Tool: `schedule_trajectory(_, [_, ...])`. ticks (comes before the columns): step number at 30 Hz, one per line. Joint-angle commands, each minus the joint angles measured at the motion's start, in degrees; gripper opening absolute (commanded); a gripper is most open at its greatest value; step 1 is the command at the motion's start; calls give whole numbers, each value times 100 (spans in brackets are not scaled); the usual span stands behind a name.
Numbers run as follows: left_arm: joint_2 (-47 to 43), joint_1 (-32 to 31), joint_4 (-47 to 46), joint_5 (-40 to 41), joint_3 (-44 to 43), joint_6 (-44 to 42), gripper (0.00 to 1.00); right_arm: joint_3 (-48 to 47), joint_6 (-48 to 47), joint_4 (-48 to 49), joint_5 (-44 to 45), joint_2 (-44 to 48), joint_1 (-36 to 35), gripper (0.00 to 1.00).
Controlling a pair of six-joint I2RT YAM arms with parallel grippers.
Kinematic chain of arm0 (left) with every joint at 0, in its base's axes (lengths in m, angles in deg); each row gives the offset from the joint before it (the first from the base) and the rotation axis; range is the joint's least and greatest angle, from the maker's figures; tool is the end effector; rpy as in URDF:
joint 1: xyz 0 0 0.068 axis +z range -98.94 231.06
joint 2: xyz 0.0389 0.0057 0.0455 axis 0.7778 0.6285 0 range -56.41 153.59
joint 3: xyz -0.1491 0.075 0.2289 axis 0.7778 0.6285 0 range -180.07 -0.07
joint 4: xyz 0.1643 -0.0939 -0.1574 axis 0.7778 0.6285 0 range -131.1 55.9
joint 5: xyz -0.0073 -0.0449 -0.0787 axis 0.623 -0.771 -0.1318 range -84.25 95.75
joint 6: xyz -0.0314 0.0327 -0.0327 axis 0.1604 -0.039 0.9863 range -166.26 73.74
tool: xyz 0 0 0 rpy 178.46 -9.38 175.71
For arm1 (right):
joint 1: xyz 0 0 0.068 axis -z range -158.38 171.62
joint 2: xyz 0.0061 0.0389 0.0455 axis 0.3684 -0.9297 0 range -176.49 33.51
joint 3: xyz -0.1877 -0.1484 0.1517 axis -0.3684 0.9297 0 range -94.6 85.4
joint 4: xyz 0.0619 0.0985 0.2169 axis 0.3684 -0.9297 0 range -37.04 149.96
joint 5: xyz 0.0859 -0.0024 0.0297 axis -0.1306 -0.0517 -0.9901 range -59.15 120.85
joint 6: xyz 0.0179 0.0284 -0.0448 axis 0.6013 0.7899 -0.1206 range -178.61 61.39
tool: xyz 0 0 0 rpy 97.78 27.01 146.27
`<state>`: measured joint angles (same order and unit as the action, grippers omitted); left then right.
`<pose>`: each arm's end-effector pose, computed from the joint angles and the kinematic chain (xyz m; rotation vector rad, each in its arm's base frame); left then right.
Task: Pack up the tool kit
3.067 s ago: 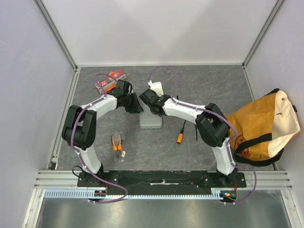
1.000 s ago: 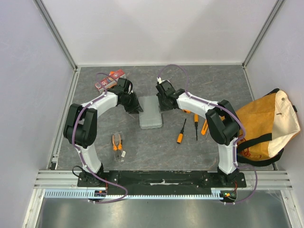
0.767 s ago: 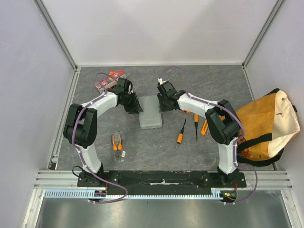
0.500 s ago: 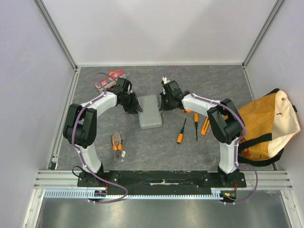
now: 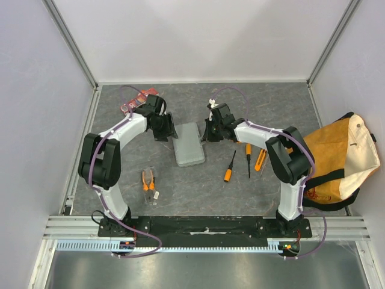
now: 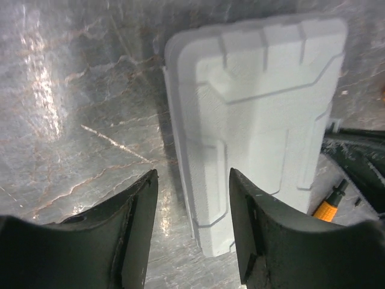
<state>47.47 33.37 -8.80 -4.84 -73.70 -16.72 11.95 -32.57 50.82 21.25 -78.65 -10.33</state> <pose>0.3458 -0.1178 0.2177 -0.2205 2.7243 -0.4996 0.3485 0.2249 0.1888 -0.2094 2.4914 0.6503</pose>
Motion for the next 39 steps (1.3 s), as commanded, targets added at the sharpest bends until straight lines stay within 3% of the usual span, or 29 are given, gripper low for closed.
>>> schedule_trajectory(1, [-412,3,-74,-214,-477,-387,58,-55,94,-34,99,695,-31,0])
schedule_trajectory(6, [-298,-94,-320,-891,-714,-397,64,-310,112,-447,459,932,-84,0])
schedule_trajectory(16, [-86,-410,-697,-1454,-1084,-370,74,-1004,-257,-1387,1821,1056,-576,0])
schedule_trajectory(22, [-17,-454,-734,-1394,-1128,-335,78,-1408,-407,-1827,2296,985,-717,0])
schedule_trajectory(29, [256,-498,-145,-1015,-1374,-352,79,-1655,-556,-1977,2586,985,-910,0])
schedule_trajectory(39, [107,-516,-293,-972,-1322,-291,79,-1831,-697,-2214,3123,941,-1139,0])
